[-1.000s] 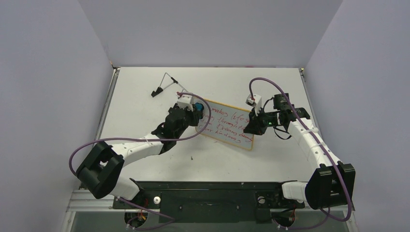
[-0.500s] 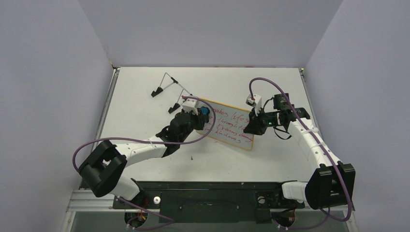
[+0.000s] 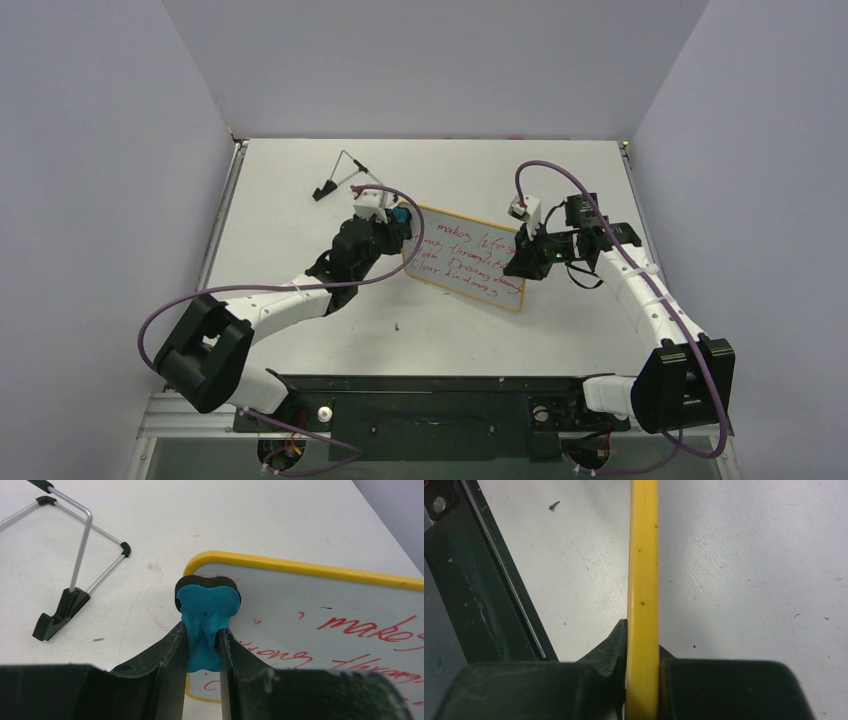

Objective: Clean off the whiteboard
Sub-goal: Erase the center of the board with the whiteboard.

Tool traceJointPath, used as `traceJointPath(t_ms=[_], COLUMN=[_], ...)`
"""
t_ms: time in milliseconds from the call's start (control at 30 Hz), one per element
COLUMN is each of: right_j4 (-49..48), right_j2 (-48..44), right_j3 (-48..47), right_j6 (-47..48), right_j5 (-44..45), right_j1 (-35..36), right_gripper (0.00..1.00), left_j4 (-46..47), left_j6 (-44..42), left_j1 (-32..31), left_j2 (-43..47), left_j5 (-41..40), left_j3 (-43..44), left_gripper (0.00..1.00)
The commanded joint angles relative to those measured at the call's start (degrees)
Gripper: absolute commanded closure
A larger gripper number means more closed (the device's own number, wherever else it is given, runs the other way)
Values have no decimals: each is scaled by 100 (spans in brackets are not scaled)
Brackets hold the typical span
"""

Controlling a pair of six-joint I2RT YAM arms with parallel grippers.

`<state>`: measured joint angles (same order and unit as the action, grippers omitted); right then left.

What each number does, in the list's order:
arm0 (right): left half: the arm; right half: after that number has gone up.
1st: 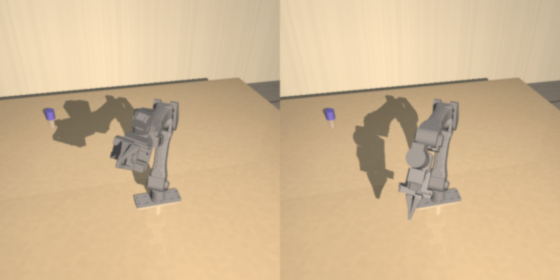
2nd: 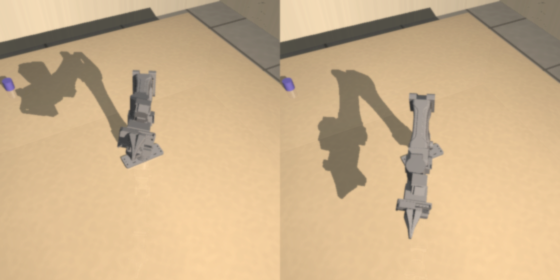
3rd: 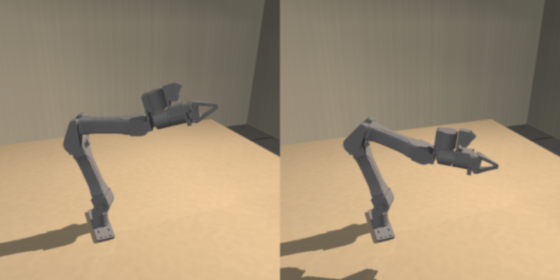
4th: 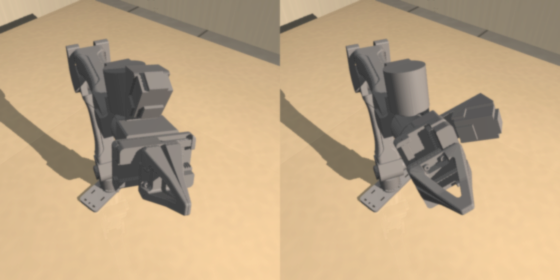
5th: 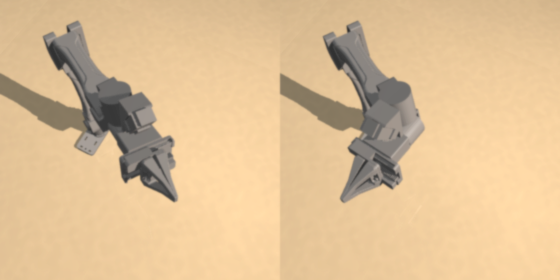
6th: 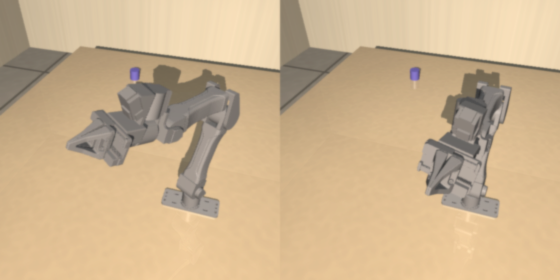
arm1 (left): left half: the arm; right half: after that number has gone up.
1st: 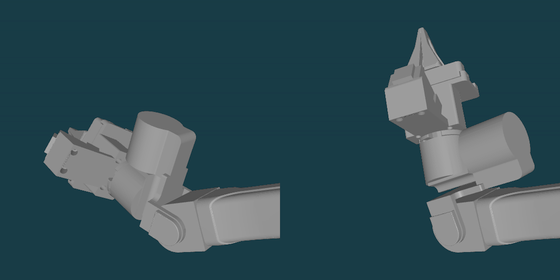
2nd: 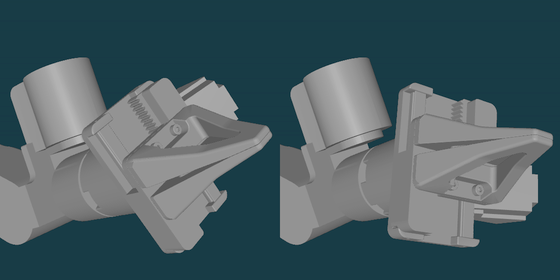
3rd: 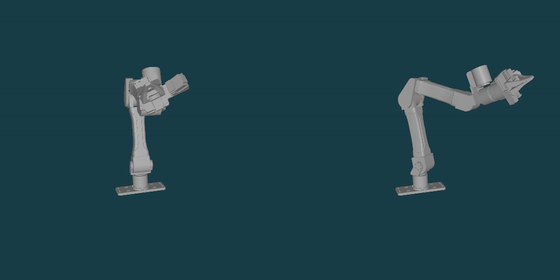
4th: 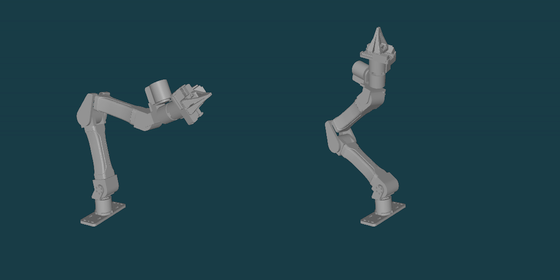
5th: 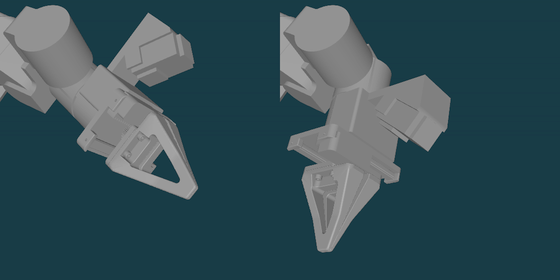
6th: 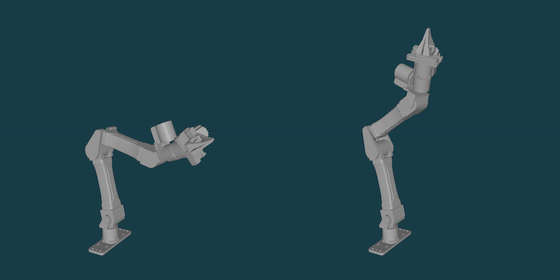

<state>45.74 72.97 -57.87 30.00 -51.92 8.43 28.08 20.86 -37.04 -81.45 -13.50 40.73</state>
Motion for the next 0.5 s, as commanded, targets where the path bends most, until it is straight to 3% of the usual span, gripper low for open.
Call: traceJointPath(t_ms=[0,200,467], right_j4=[673,673,690], right_j2=[35,33,21], right_j3=[-63,-73,-75], right_j6=[304,305,313], right_j5=[-33,-35,-57], right_j1=[175,177,179], right_gripper=[100,100,100], left_j4=[499,585,504], left_j6=[28,67,170], left_j1=[-354,-781,-555], left_j2=[0,-244,-275], left_j5=[196,67,-174], left_j3=[44,-27,-186], left_gripper=[100,100,100])
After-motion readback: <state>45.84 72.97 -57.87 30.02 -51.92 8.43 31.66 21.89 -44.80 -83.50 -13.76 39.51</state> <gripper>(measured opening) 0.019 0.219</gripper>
